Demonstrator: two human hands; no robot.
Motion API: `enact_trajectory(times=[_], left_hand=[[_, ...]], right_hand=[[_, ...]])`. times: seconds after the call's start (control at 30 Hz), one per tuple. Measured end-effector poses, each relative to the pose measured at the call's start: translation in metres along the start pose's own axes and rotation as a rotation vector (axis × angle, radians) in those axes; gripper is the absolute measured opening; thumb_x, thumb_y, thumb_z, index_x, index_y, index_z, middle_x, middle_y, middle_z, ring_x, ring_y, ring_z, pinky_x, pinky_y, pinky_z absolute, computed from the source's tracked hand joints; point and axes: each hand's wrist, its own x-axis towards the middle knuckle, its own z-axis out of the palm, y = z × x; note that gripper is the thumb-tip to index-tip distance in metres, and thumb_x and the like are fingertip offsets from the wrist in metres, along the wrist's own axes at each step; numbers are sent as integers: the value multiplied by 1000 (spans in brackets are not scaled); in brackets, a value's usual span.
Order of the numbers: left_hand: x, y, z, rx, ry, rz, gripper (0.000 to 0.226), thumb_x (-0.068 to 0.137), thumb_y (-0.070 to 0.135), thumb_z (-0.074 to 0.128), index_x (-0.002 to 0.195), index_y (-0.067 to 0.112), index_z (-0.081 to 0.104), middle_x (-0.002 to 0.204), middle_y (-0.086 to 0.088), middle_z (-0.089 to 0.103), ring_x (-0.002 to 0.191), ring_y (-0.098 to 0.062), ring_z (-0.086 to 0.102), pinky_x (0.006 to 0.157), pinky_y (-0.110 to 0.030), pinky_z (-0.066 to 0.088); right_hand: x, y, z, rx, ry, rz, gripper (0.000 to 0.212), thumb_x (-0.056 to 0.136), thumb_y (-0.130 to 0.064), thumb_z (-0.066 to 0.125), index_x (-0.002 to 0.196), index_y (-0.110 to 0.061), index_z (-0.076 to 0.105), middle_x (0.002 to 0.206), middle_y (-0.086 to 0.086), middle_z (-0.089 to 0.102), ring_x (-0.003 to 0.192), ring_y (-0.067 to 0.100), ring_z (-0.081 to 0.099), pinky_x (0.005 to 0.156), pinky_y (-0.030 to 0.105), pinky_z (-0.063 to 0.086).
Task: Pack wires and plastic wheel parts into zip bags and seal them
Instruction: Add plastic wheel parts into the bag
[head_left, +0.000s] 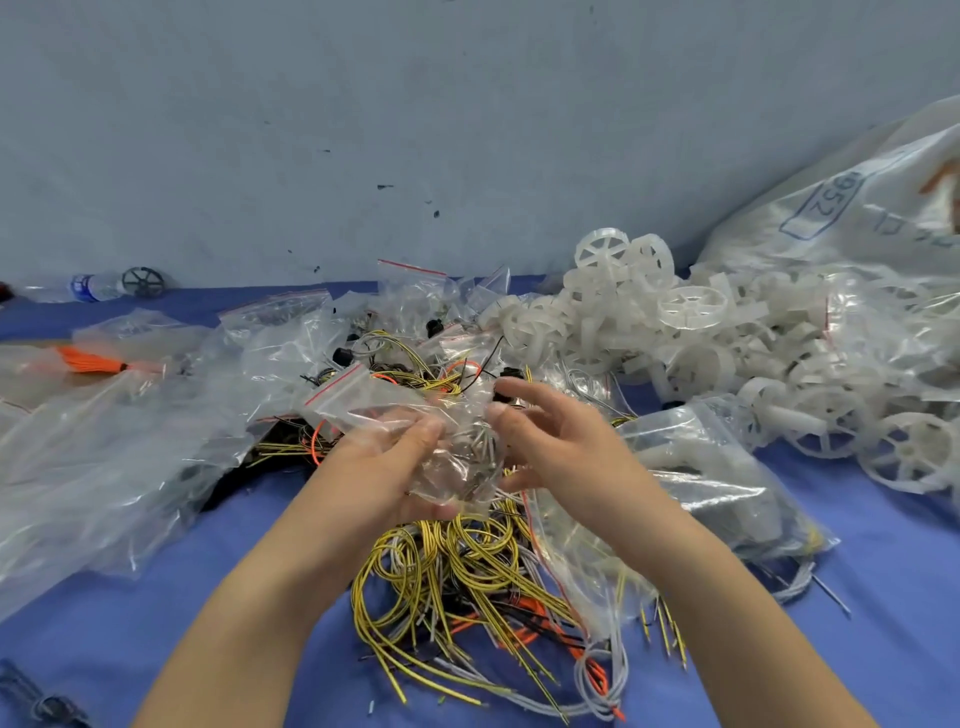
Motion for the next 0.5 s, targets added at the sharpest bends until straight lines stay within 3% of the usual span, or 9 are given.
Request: enact_trajectory(times=[0.13, 0.2, 0.27, 0.33, 0.4, 0.5], left_hand=[[-2, -1, -1, 14, 23, -77, 21, 98, 19, 52, 97, 5, 68, 86, -8, 71, 66, -14, 69, 52, -28, 56], [-4, -2, 0, 26, -18, -143, 23, 98, 20, 52, 99, 3, 67, 98, -15, 68, 69, -20, 72, 53, -28, 57], [-7, -2, 3, 45, -33, -208, 23, 97, 23, 54, 105, 4, 65, 110, -16, 60, 68, -21, 73, 54, -29, 58], [-10, -4, 9, 62, -45, -256, 20, 97, 24, 56, 108, 8, 63, 117, -10, 54, 66, -19, 73, 57, -32, 60], [-11, -8, 18, 29, -89, -274, 20, 98, 22, 55, 111, 10, 64, 120, -8, 54, 66, -17, 73, 62, -36, 61], [-12, -17, 37, -118, -174, -288, 23, 100, 16, 51, 117, 8, 64, 95, -10, 53, 72, -25, 64, 62, -35, 60]], right_hand=[[-11, -1, -15, -516, 183, -67, 41, 91, -59, 55, 125, -37, 53, 108, -15, 59, 87, -2, 58, 69, 21, 43], [-18, 0, -15, -702, 121, 6, 53, 89, -59, 56, 133, -32, 44, 119, -9, 47, 96, 8, 56, 75, 26, 41], [-24, 2, -11, -844, 77, 44, 45, 93, -45, 56, 132, -27, 43, 117, -3, 43, 96, 17, 55, 75, 30, 41], [-27, 1, -10, -879, 106, 35, 28, 97, -27, 51, 125, -23, 50, 113, -1, 49, 96, 20, 53, 76, 34, 43], [-29, 0, -11, -858, 160, 20, 27, 98, -21, 47, 123, -22, 56, 112, 1, 56, 99, 21, 54, 77, 35, 43], [-29, -6, -12, -824, 218, -14, 30, 98, -26, 48, 123, -23, 63, 114, 0, 61, 103, 21, 59, 84, 34, 46]])
